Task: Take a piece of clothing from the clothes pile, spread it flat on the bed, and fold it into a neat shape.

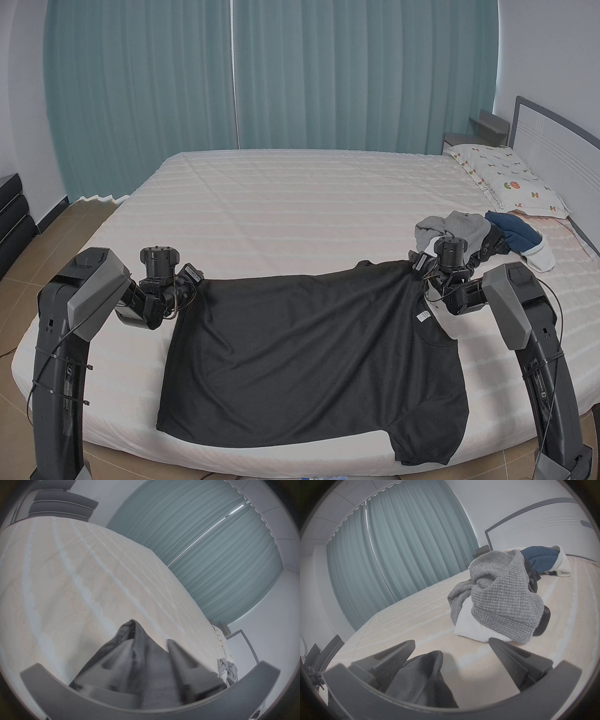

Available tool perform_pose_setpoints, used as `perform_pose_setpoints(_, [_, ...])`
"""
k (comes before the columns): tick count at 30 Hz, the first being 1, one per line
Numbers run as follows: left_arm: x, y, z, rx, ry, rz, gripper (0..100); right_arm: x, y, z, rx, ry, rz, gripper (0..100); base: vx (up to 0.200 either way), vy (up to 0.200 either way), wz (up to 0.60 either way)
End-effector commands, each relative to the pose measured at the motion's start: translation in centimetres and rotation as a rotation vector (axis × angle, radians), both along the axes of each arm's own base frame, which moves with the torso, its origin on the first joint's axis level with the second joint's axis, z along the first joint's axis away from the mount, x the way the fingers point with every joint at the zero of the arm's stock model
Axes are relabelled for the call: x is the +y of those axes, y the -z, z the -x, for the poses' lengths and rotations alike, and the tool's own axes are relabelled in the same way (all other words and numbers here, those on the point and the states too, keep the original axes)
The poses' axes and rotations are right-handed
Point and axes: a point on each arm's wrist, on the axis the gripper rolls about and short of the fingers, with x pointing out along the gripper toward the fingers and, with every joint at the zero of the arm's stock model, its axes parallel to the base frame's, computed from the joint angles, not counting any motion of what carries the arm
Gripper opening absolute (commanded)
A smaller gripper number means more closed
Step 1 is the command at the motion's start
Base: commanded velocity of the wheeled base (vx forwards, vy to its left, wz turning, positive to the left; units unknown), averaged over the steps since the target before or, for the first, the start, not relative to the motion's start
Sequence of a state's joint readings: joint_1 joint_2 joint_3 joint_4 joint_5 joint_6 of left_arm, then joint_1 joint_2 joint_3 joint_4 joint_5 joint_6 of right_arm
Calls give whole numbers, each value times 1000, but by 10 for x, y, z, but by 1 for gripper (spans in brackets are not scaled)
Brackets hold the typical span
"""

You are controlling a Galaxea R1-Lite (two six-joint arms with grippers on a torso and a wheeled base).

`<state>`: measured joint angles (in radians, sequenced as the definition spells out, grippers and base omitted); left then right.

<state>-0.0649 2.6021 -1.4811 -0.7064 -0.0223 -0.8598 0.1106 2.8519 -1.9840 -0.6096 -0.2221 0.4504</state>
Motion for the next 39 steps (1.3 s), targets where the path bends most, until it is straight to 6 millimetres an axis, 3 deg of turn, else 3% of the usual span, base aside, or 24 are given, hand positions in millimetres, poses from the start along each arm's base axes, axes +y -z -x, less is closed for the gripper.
perform_pose_setpoints(1, [1, 5, -4, -13, -27, -9, 0, 0, -2, 0, -5, 1, -1, 0, 0, 0, 0])
perform_pose_setpoints(7, [4, 8, -14, -45, -115, -42, 0, -1, -3, 0, -10, 3, -6, 0, 0, 0, 0])
perform_pose_setpoints(19, [9, 7, -17, -57, -154, -54, 0, -14, -24, -3, -65, 42, -79, 0, 0, 0, 0])
perform_pose_setpoints(23, [10, 7, -17, -57, -156, -54, 0, -21, -27, 5, -13, 39, -92, 0, 0, 0, 0])
perform_pose_setpoints(24, [10, 7, -17, -57, -156, -54, 0, -22, -28, 8, 7, 29, -94, 100, 0, 0, 0])
perform_pose_setpoints(29, [10, 7, -16, -51, -156, -53, 0, -23, -34, 16, 44, -28, -117, 100, 0, 0, 0])
perform_pose_setpoints(39, [10, 8, -15, -45, -156, -55, 0, -13, -24, 19, 137, -68, -194, 100, 0, 0, 0])
